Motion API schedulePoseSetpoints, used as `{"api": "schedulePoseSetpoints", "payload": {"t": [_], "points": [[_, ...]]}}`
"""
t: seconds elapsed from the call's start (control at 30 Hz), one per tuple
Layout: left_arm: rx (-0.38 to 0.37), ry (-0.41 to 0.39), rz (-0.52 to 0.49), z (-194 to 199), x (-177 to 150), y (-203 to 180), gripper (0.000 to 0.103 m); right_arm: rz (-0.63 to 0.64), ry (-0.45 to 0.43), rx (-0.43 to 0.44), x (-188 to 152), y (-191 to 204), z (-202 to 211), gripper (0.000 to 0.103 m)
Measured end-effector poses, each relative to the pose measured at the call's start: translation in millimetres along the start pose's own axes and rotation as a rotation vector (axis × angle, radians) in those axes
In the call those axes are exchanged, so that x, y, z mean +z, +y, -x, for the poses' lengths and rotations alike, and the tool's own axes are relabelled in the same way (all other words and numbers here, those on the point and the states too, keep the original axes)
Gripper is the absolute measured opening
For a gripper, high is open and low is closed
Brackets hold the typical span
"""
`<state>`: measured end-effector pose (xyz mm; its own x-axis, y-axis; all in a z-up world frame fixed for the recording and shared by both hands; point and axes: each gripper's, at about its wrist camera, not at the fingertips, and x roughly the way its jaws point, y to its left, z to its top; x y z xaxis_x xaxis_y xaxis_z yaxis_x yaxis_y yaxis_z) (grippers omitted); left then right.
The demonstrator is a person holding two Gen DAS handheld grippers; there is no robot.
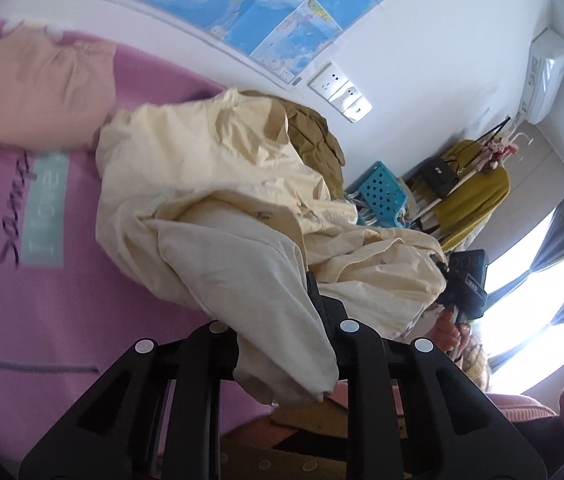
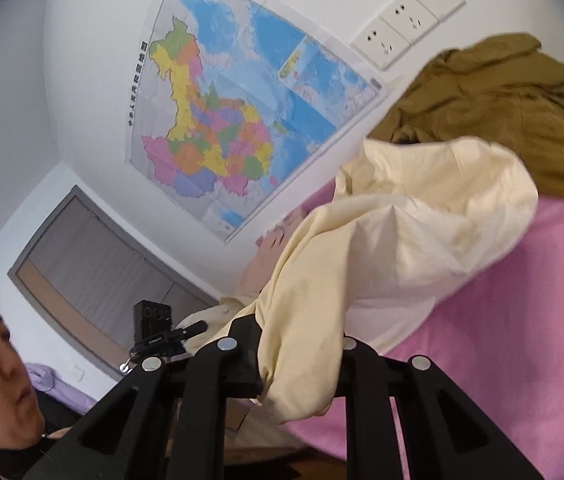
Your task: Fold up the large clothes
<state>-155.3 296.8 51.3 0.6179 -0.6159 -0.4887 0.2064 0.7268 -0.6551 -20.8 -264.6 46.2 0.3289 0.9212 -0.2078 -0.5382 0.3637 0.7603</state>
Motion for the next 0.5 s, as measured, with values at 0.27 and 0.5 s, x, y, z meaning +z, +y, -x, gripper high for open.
{"api": "schedulePoseSetpoints", "payload": {"t": [0.27, 0.5], "points": [[0.033, 0.022, -0.001, -9, 57, -3, 0.021, -0.038, -0.037, -0.012, 50, -6, -20, 0.016], [0.071, 0.044, 0.008, -30, 114, -1, 0.022, -0.096, -0.053, -0.047, 104, -22, -48, 0.016]]}}
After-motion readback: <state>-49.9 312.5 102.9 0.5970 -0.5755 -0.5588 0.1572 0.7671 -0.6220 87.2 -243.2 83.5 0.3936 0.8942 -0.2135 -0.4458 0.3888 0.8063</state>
